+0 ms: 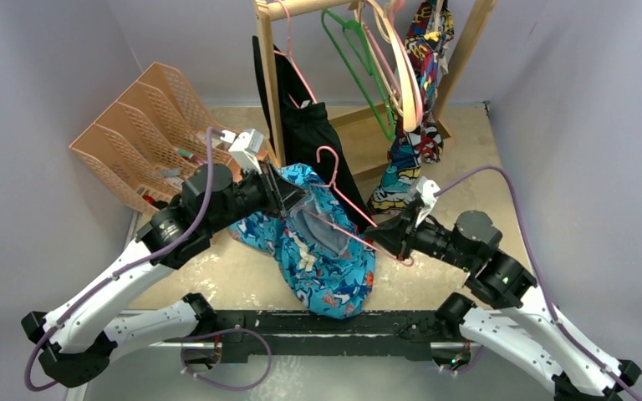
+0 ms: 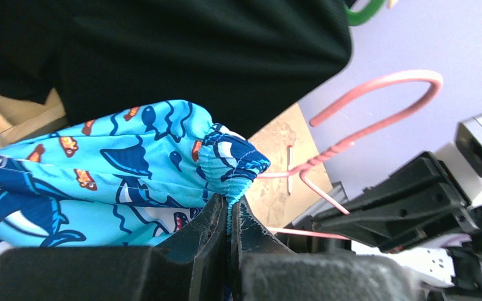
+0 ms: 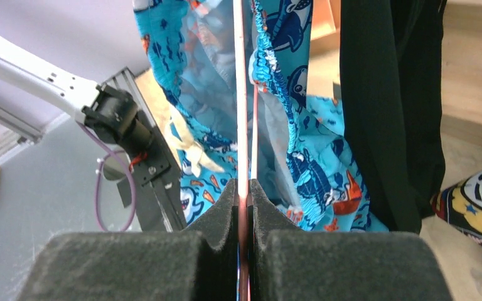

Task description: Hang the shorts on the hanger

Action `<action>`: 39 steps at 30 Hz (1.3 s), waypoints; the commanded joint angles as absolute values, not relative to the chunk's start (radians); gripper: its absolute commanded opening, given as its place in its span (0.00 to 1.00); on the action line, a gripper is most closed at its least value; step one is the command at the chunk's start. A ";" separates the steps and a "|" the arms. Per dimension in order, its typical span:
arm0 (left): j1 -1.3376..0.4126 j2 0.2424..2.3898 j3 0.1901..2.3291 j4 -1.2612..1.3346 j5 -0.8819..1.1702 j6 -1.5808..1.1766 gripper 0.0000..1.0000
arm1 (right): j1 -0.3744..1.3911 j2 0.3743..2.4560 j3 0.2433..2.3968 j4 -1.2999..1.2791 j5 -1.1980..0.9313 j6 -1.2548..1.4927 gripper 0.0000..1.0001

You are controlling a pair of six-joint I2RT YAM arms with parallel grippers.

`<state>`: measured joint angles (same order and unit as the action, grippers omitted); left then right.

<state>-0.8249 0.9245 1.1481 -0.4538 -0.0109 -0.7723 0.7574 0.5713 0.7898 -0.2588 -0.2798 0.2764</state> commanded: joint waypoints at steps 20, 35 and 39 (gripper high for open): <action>-0.821 0.806 1.326 -0.397 0.208 -0.298 0.51 | 0.759 0.240 0.485 0.412 -0.300 0.247 0.00; -0.822 0.862 1.503 -0.699 0.415 0.241 0.57 | 0.759 0.341 0.509 0.451 -0.578 0.177 0.00; -0.822 0.867 1.494 -0.779 0.501 0.334 0.59 | 0.759 0.397 0.519 0.505 -0.630 0.181 0.00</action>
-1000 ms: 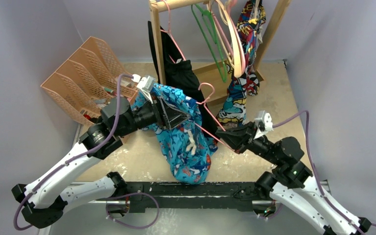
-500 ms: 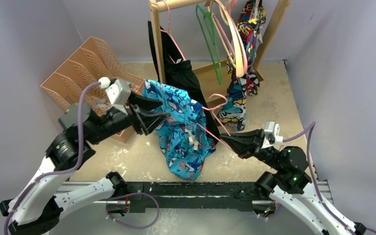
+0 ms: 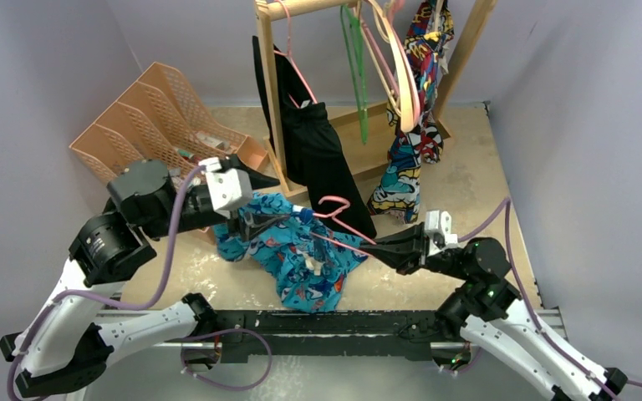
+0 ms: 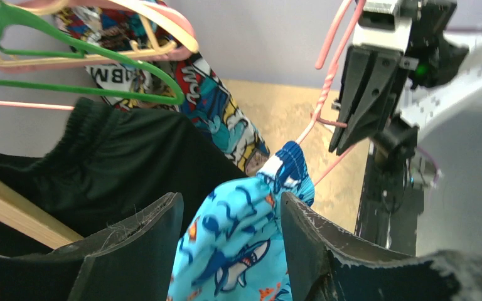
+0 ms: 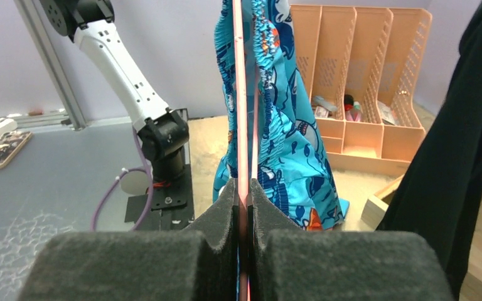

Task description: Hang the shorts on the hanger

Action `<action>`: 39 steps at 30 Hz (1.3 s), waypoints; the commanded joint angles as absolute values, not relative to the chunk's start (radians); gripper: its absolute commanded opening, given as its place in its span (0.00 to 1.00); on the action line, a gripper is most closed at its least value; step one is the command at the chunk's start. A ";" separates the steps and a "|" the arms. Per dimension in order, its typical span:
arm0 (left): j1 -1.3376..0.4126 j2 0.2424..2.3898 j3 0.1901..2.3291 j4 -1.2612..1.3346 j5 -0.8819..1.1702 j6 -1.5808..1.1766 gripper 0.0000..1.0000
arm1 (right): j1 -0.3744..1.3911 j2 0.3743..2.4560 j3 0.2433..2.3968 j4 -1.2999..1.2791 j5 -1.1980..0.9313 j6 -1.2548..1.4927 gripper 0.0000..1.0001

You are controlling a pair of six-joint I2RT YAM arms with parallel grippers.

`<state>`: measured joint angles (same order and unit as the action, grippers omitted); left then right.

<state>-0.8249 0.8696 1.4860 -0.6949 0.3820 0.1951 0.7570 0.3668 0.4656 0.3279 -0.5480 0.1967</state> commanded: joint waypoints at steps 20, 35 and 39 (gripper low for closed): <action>-0.822 0.956 1.498 -0.963 0.637 0.470 0.23 | 0.759 0.532 0.617 0.507 -0.858 0.127 0.00; -0.822 0.852 1.477 -0.852 0.587 0.346 0.68 | 0.759 0.593 0.627 0.487 -0.890 0.081 0.00; -0.822 0.867 1.474 -0.914 0.578 0.374 0.64 | 0.759 0.599 0.633 0.496 -0.893 0.078 0.00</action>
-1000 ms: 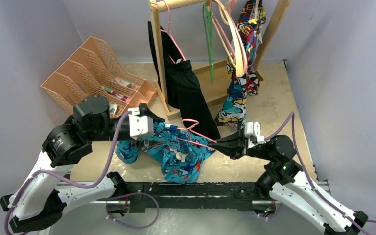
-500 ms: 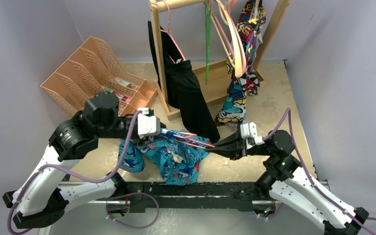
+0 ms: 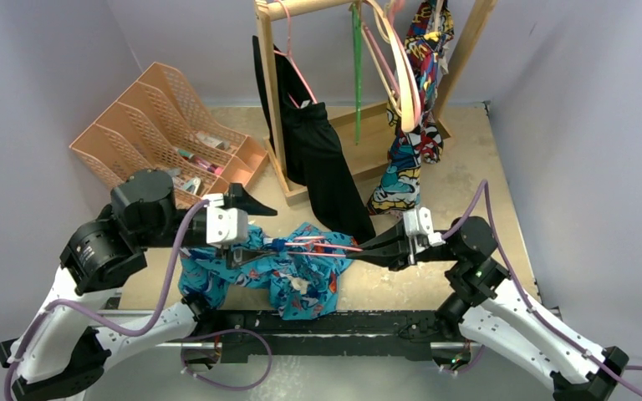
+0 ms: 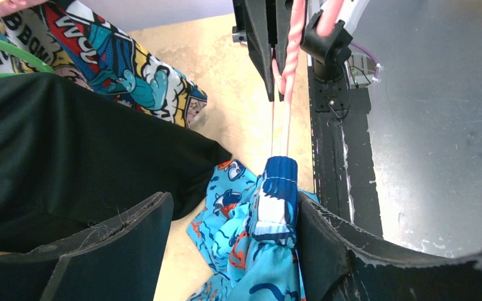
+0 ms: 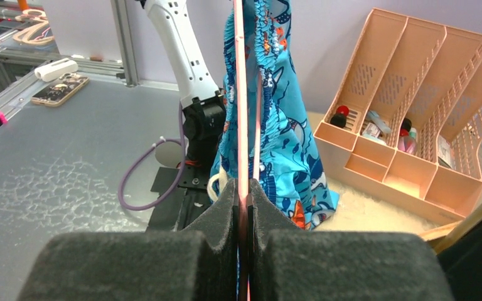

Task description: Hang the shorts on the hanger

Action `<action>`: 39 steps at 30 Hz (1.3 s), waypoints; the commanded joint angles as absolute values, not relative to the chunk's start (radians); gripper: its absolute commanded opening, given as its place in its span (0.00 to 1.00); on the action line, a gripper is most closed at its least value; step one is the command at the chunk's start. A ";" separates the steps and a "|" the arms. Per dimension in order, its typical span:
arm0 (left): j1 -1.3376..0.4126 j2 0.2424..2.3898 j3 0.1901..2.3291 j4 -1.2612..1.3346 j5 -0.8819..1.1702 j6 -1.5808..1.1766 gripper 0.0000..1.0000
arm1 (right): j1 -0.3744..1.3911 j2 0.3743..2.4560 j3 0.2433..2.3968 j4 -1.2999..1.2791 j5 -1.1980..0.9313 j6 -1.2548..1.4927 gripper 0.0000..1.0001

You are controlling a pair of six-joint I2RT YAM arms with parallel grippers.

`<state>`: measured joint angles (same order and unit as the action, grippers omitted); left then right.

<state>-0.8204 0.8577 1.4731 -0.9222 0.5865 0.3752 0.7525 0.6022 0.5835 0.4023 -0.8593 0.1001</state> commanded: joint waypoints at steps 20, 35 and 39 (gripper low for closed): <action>-0.822 0.905 1.475 -0.895 0.580 0.417 0.00 | 0.759 0.629 0.675 0.423 -0.720 0.140 0.30; -0.822 0.775 1.375 -0.772 0.334 0.243 0.00 | 0.759 0.402 0.777 0.003 -0.052 0.583 0.57; -0.822 0.736 1.332 -0.653 0.252 0.153 0.00 | 0.759 0.403 0.778 -0.050 -0.055 0.631 0.54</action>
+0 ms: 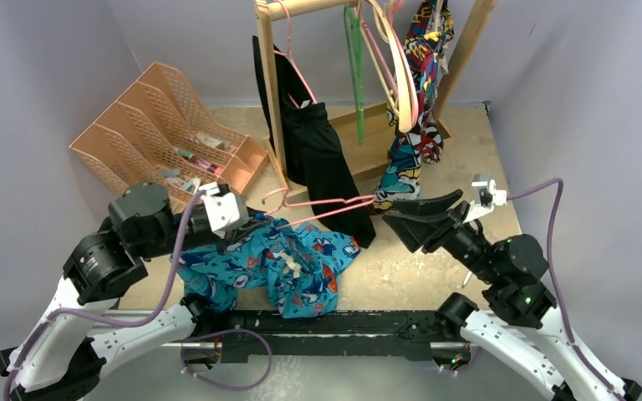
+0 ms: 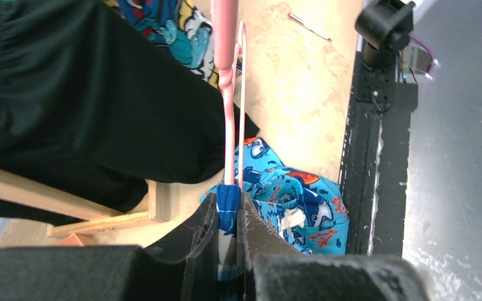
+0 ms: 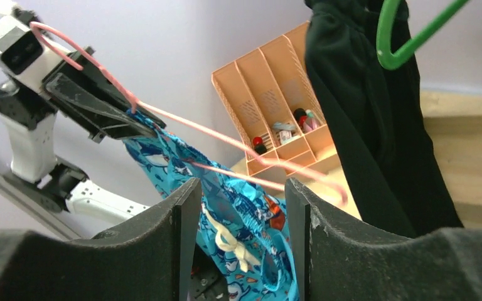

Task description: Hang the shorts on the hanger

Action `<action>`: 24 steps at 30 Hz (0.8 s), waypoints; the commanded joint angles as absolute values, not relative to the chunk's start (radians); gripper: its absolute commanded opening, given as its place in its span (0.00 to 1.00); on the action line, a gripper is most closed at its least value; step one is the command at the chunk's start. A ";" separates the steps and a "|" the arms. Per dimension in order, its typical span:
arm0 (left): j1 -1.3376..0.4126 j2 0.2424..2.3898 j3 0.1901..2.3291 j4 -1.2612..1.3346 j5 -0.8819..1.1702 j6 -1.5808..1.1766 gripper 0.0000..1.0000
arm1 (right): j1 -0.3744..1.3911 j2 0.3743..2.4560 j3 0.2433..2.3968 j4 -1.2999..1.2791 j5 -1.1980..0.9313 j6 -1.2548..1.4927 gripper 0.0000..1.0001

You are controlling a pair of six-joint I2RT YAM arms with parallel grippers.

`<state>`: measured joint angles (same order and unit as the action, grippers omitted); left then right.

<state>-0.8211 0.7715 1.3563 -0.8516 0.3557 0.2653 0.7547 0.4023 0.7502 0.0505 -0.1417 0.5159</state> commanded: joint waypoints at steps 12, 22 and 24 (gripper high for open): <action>-0.822 0.661 1.240 -0.431 0.230 0.011 0.00 | 0.759 0.552 0.653 0.050 -0.138 0.814 0.48; -0.822 0.624 1.216 -0.346 0.231 -0.040 0.00 | 0.818 0.666 0.525 0.213 -0.144 0.983 0.47; -0.822 0.623 1.211 -0.335 0.229 -0.045 0.00 | 0.870 0.703 0.529 0.234 -0.107 0.990 0.47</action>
